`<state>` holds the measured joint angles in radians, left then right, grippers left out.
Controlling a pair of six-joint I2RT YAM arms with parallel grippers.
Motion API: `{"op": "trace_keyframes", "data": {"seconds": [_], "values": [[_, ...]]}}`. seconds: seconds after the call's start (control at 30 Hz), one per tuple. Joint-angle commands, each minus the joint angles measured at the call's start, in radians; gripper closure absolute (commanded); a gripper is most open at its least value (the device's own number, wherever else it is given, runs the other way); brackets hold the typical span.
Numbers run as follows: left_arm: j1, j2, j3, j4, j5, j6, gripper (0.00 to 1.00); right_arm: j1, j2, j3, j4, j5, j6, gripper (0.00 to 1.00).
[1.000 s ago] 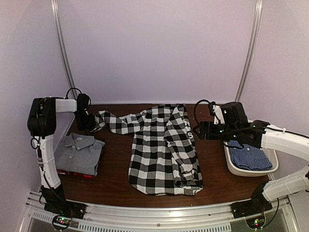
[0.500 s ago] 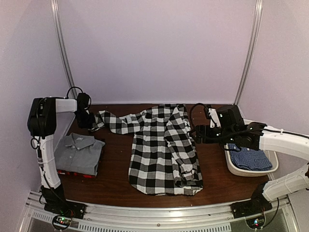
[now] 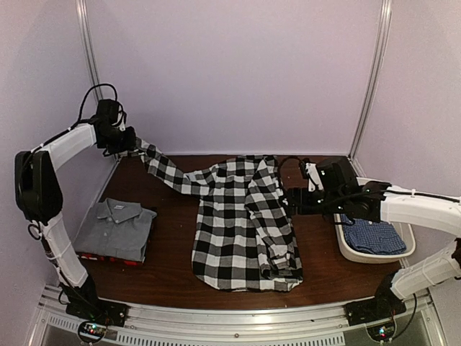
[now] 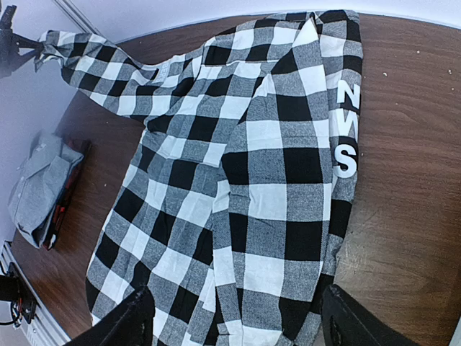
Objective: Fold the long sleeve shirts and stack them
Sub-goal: Pick up the sleeve from the corner of the board, then place the sleeve of the 1/3-folded shirt.
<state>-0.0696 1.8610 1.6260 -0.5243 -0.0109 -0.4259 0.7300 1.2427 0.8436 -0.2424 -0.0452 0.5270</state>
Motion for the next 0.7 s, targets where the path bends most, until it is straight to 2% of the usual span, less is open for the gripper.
{"op": "trace_keyframes", "data": {"seconds": [0.0,0.17,0.37,0.57,0.67], "values": [[-0.069,-0.111,0.037,0.042,0.152,0.098,1.00,0.009,0.013,0.053,0.019,0.036,0.002,0.20],[-0.203,-0.164,0.052,0.034,0.292,0.130,1.00,0.011,0.025,0.061,0.053,0.037,0.013,0.20],[-0.444,-0.132,0.007,0.098,0.381,0.103,1.00,0.012,0.042,0.058,0.100,0.041,0.044,0.20],[-0.638,0.015,-0.056,0.248,0.459,-0.017,1.00,0.012,0.056,0.017,0.155,0.034,0.096,0.20],[-0.717,0.121,-0.024,0.302,0.468,-0.065,1.00,0.012,0.060,-0.012,0.178,0.040,0.119,0.20]]}}
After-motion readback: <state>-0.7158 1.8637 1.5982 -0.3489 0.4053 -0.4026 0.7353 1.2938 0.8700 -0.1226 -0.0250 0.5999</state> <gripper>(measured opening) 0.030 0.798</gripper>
